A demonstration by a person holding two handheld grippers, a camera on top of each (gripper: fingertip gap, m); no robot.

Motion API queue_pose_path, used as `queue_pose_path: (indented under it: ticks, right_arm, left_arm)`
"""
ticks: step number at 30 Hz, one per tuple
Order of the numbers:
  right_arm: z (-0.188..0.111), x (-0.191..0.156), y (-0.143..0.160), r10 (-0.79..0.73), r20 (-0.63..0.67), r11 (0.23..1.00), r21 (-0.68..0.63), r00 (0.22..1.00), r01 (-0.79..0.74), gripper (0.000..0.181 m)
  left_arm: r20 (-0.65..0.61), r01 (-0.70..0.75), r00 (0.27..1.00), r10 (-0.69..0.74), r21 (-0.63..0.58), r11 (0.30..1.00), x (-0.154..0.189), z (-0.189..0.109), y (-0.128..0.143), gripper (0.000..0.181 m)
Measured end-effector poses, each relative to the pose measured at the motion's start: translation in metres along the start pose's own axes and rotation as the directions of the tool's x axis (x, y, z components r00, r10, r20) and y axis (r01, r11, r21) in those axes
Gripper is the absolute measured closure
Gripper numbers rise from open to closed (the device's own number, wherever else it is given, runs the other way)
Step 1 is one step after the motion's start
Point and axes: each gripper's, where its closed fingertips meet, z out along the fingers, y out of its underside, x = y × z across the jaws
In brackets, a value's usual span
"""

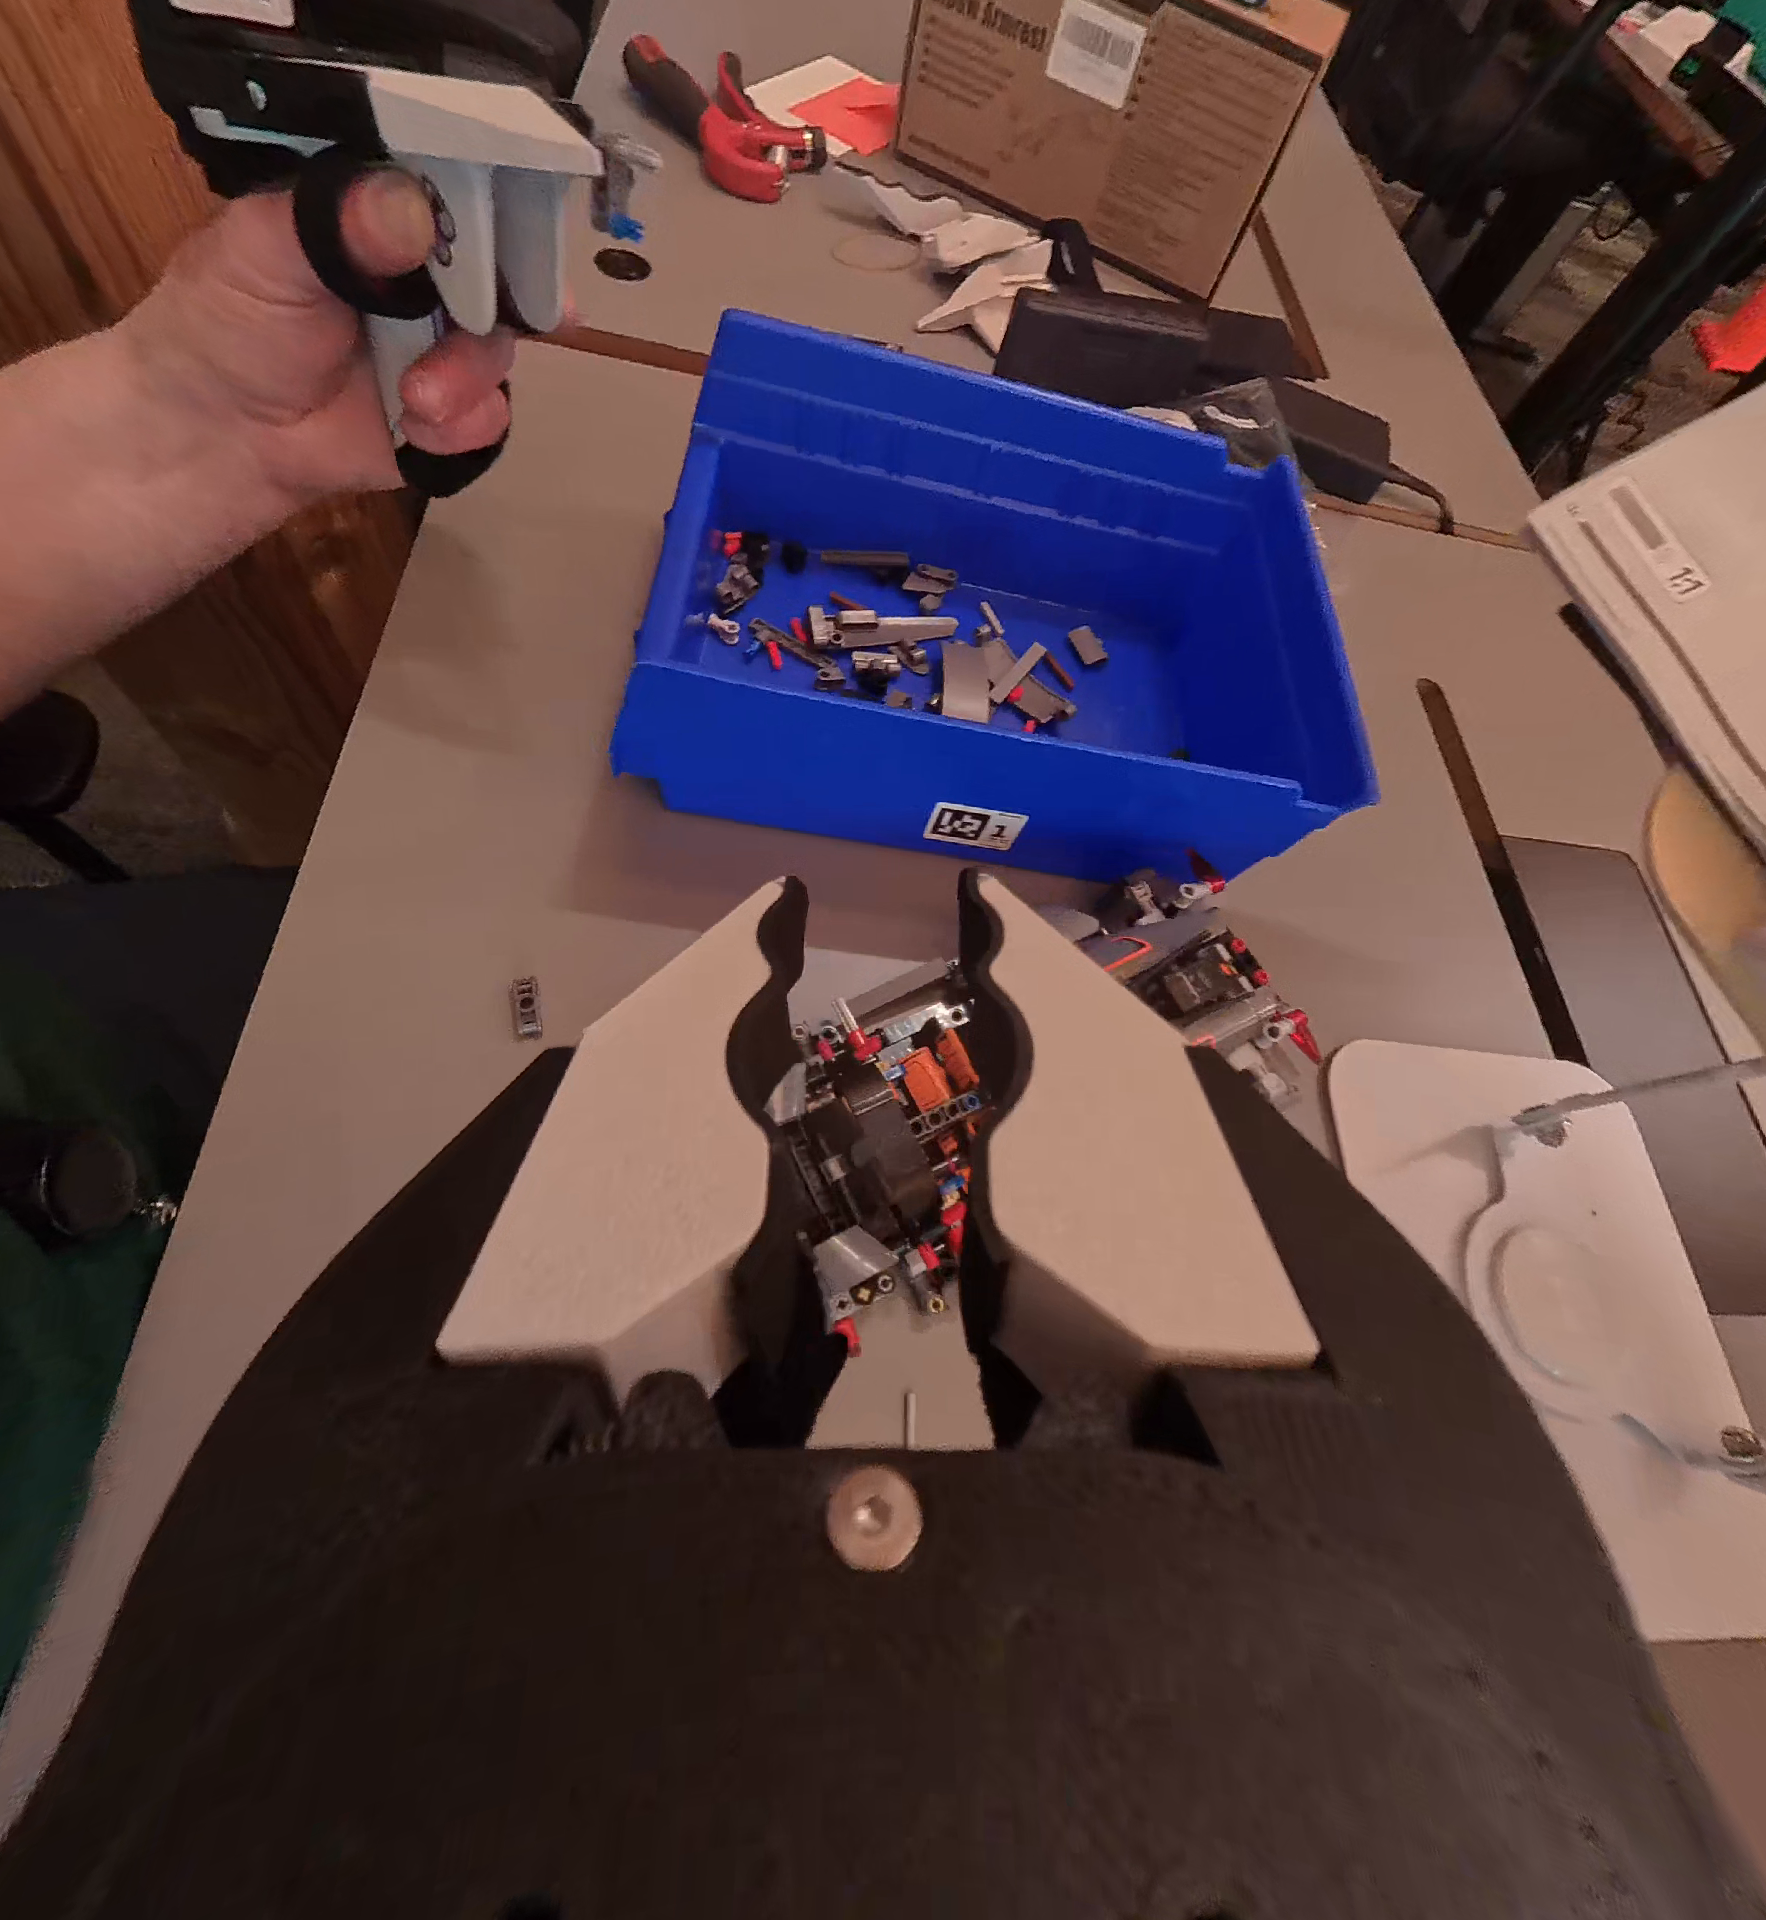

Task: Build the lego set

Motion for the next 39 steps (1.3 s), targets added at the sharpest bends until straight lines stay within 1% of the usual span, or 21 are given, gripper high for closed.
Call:
queue_pose_path:
  ticks: [4, 12, 17, 23, 28, 32, 36, 39]
  right_arm:
    - [0.006, -0.010, 0.005, 0.007, 0.023, 1.000, -0.002, 1.000, -0.007, 0.153]
    - [0.011, -0.022, 0.006, 0.030, 0.071, 0.999, 0.027, 0.997, -0.032, 0.154]
    - [0.011, -0.026, 0.004, 0.027, 0.084, 0.999, 0.044, 0.996, -0.030, 0.154]
    - [0.006, -0.029, 0.010, 0.030, 0.084, 0.998, 0.059, 0.996, -0.035, 0.154]
    - [-0.004, -0.026, 0.016, 0.057, 0.073, 0.995, 0.077, 0.996, -0.063, 0.154]
    - [-0.017, -0.018, 0.020, 0.077, 0.039, 0.993, 0.092, 0.996, -0.080, 0.154]
    - [-0.043, -0.001, 0.027, 0.108, -0.035, 0.989, 0.102, 0.993, -0.104, 0.155]
    - [-0.069, 0.012, 0.043, 0.166, -0.096, 0.983, 0.089, 0.981, -0.158, 0.155]
  left_arm:
    - [-0.021, 0.009, 1.000, -0.009, -0.006, 1.000, 0.004, 0.006, 0.004, 0.176]
    - [-0.033, 0.010, 0.999, -0.011, -0.021, 1.000, 0.010, 0.013, 0.008, 0.176]
    - [-0.038, 0.005, 0.999, -0.007, -0.034, 0.999, 0.013, 0.016, 0.010, 0.176]
    - [-0.067, 0.005, 0.998, -0.008, -0.052, 0.999, 0.022, 0.025, 0.014, 0.176]
    - [-0.101, -0.016, 0.995, 0.007, -0.082, 0.996, 0.033, 0.035, 0.020, 0.176]
    - [-0.129, -0.028, 0.992, 0.015, -0.098, 0.995, 0.041, 0.042, 0.023, 0.176]
    - [-0.159, -0.049, 0.987, 0.031, -0.112, 0.993, 0.052, 0.049, 0.024, 0.176]
    - [-0.192, -0.073, 0.980, 0.048, -0.123, 0.990, 0.062, 0.053, 0.024, 0.176]
